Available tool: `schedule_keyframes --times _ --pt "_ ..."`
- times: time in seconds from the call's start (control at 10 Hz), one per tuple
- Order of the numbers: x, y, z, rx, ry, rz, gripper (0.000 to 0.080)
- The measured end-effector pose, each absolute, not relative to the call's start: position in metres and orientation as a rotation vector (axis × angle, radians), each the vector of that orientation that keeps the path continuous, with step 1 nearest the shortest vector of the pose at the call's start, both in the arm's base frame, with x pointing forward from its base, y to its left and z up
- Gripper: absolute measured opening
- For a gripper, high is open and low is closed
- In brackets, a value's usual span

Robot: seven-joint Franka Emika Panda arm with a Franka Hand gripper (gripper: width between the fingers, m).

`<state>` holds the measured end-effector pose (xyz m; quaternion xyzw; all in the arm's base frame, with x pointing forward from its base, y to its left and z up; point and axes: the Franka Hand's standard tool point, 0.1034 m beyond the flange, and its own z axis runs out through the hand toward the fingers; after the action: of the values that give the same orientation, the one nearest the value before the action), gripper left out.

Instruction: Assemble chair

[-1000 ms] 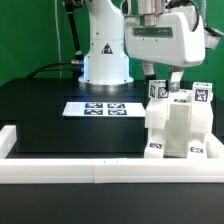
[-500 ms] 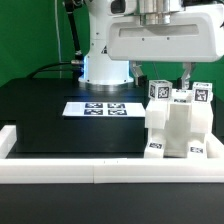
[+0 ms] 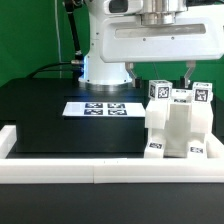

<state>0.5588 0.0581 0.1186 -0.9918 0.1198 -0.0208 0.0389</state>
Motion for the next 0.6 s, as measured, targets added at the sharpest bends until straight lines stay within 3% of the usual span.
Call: schedule_keyframes --times 0.6 --pt "0.5587 0.0513 0.1178 -3.079 -0.145 -0.081 0.0649"
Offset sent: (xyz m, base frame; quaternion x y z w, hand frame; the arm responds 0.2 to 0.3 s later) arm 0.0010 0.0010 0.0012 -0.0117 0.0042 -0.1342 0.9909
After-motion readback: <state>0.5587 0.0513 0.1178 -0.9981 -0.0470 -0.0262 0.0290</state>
